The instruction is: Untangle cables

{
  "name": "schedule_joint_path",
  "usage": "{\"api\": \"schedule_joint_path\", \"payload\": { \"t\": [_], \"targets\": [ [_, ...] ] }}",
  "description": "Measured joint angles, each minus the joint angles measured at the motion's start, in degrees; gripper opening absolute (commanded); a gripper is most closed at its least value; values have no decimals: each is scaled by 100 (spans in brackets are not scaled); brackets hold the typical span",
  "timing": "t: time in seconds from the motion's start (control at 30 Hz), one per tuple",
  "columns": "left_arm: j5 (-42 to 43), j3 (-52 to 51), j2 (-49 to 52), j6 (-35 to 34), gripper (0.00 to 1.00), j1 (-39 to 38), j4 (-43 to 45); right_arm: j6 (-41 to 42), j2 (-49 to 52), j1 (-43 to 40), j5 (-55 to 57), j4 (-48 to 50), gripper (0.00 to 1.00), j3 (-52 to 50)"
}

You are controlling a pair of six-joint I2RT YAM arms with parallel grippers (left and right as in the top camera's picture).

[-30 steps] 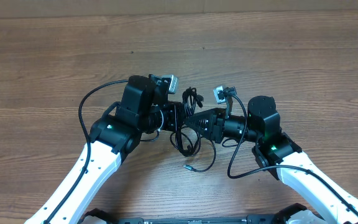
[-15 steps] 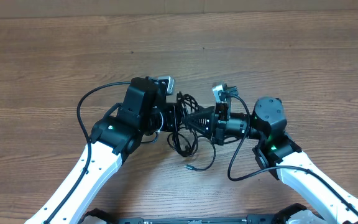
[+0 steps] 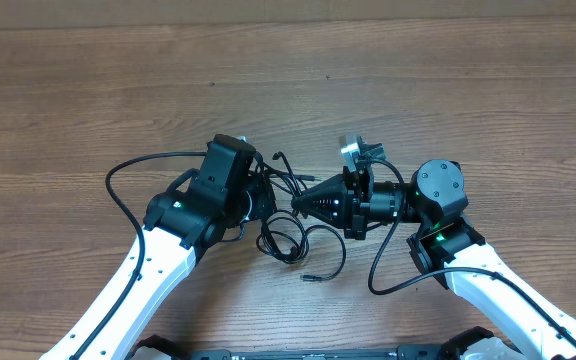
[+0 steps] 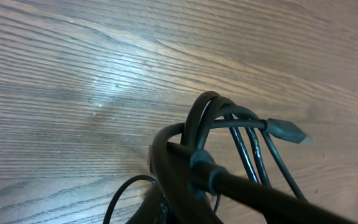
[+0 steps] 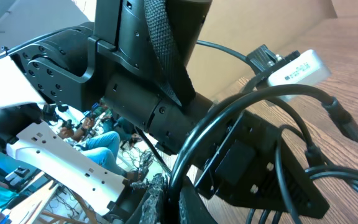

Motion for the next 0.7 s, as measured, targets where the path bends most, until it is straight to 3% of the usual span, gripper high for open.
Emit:
{"api": "schedule_joint_path", "payload": {
  "t": [0.33, 0.47, 0.7],
  "targets": [
    [-107, 0, 0, -52, 4, 35, -2, 444, -9, -39, 1554, -2133, 4, 17],
    [-109, 0, 0, 15, 4, 37, 2, 675, -11, -42, 2065, -2474, 14, 20],
    [-109, 0, 0, 48, 4, 37, 17, 1591, -11, -42, 2997, -3421, 13, 22]
  ]
}}
